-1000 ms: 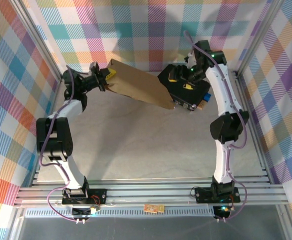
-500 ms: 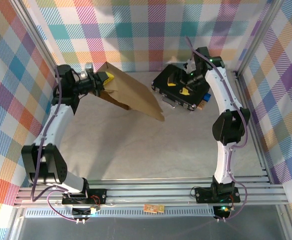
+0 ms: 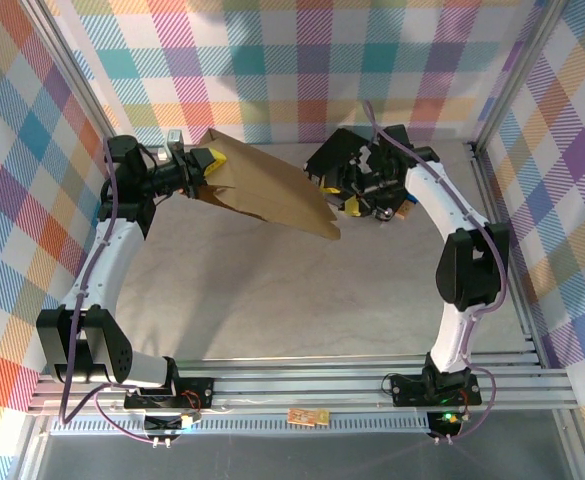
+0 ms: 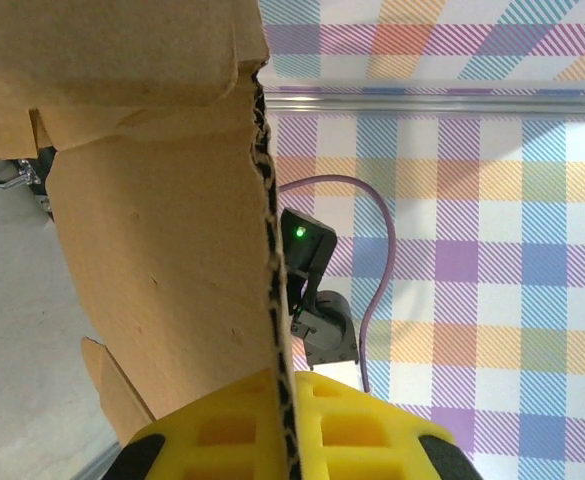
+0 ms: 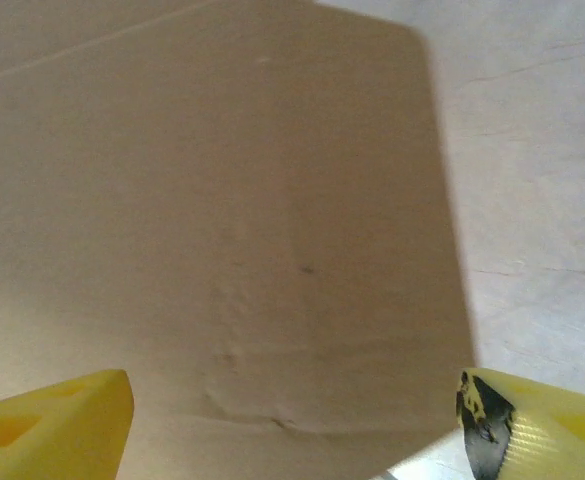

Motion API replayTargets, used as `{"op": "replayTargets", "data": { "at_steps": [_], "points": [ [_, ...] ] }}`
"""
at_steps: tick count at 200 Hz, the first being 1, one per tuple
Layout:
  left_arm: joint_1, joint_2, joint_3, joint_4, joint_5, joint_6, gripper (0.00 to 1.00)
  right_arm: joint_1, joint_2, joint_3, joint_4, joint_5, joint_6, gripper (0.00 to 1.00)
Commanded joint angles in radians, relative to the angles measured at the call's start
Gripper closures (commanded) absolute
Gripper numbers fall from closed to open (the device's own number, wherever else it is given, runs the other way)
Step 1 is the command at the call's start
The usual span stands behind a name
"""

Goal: Fold the paper box

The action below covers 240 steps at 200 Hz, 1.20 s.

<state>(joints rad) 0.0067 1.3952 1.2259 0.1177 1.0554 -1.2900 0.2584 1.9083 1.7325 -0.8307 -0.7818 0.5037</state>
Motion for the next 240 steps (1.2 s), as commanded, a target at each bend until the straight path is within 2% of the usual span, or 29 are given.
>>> {"op": "replayTargets", "data": {
  "at_steps": [1,39,73,132,189,240],
  "points": [
    [-0.011,-0.025,-0.008,0.026,0.028,-0.057,1.0,0.014,0.027,0.022,0.102,-0.084,0.033,0.16],
    [-0.008,-0.02,-0.019,0.065,0.034,-0.086,1.0,0.021,0.08,0.063,0.084,-0.091,0.018,0.16],
    [-0.007,-0.014,-0.02,0.087,0.035,-0.101,1.0,0.027,0.092,0.037,0.051,-0.033,-0.036,0.16],
    [-0.004,0.008,-0.03,0.134,0.032,-0.134,1.0,0.065,0.151,0.048,0.124,-0.126,0.016,0.15],
    [0.004,0.033,-0.045,0.209,0.029,-0.181,1.0,0.075,0.141,0.005,0.255,-0.187,0.138,0.15],
    [0.028,0.052,-0.044,0.24,0.006,-0.231,1.0,0.037,0.126,-0.046,0.192,-0.092,0.062,0.15]
  ]
}}
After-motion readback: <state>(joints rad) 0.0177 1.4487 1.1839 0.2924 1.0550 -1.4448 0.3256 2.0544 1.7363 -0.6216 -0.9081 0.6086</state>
